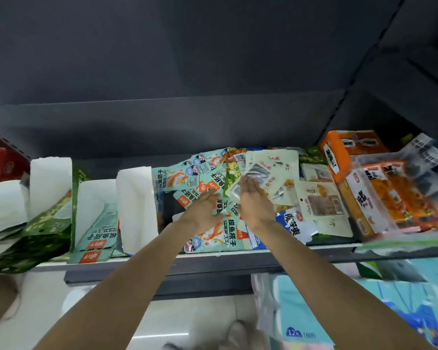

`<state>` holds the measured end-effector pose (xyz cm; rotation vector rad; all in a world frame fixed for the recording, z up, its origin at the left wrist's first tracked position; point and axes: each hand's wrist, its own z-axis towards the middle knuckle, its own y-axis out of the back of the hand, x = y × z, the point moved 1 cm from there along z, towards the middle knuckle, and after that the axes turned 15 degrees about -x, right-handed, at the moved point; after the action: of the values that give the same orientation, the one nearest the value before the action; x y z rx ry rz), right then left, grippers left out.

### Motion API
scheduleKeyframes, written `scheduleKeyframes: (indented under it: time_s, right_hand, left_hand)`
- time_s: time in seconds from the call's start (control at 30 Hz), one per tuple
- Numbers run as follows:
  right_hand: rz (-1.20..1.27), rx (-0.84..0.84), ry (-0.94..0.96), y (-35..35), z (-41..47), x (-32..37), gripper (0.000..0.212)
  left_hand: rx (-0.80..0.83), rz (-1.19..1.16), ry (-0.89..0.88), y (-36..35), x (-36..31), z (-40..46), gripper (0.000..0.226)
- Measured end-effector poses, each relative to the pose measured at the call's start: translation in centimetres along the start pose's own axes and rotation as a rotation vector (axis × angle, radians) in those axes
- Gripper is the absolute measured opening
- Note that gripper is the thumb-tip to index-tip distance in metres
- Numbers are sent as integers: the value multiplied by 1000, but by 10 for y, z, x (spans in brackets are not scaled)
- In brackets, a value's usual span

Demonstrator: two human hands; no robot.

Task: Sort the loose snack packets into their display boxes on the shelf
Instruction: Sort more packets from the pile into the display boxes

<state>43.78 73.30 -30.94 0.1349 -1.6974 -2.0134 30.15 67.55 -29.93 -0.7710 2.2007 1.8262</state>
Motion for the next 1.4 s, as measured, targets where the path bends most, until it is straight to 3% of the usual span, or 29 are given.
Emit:
scheduleKeyframes:
  time_s: [0.07, 0.17, 0.27, 0.33, 0.47, 0.57, 0.63, 0.8, 0.87, 1.03, 1.17, 1.3, 1.4]
  right_hand:
    - [50, 41, 72, 8, 5, 10, 56]
    - [168, -111, 83, 31, 13, 18, 46]
    - [477, -333, -124, 66, 17, 24, 39]
    - [695, -426, -323, 80, 19, 29, 30]
    - [1235, -383, -665, 88, 21, 56, 18]
    - [1354, -367, -679, 95, 16, 82, 27]
    - [1297, -331, -648, 93, 13, 100, 39]
    - [1118, -99, -395, 85, -2, 178, 15]
    - [1067, -46, -291, 79, -8, 219, 18]
    - [1009, 30, -127, 64, -19, 318, 10]
    - [951, 32, -109, 44, -25, 380, 23]
    - [815, 35, -85, 18, -30, 418, 8]
    - [687, 98, -32, 13, -35, 433, 25]
  left_hand:
    - [-49, -120, 58, 5, -5, 1, 57]
    - [-154, -277, 148, 20, -13, -1, 39]
    - [-177, -426, 215, 34, -17, -2, 22]
    - [-162, -525, 281, 45, -17, -4, 30]
    - [-156, -950, 476, 64, -10, -14, 39]
    - [-326, -1286, 480, 89, 8, -31, 25]
    - [-522, -1358, 449, 111, 27, -46, 15]
    - [-799, -1151, 293, 167, 100, -91, 9]
    - [-867, -1013, 233, 188, 138, -113, 8]
    - [-935, -879, 120, 238, 219, -156, 10]
    - [-991, -767, 82, 264, 270, -181, 11]
    - [-985, -701, 107, 264, 311, -198, 11]
    - [-910, -693, 137, 256, 331, -203, 11]
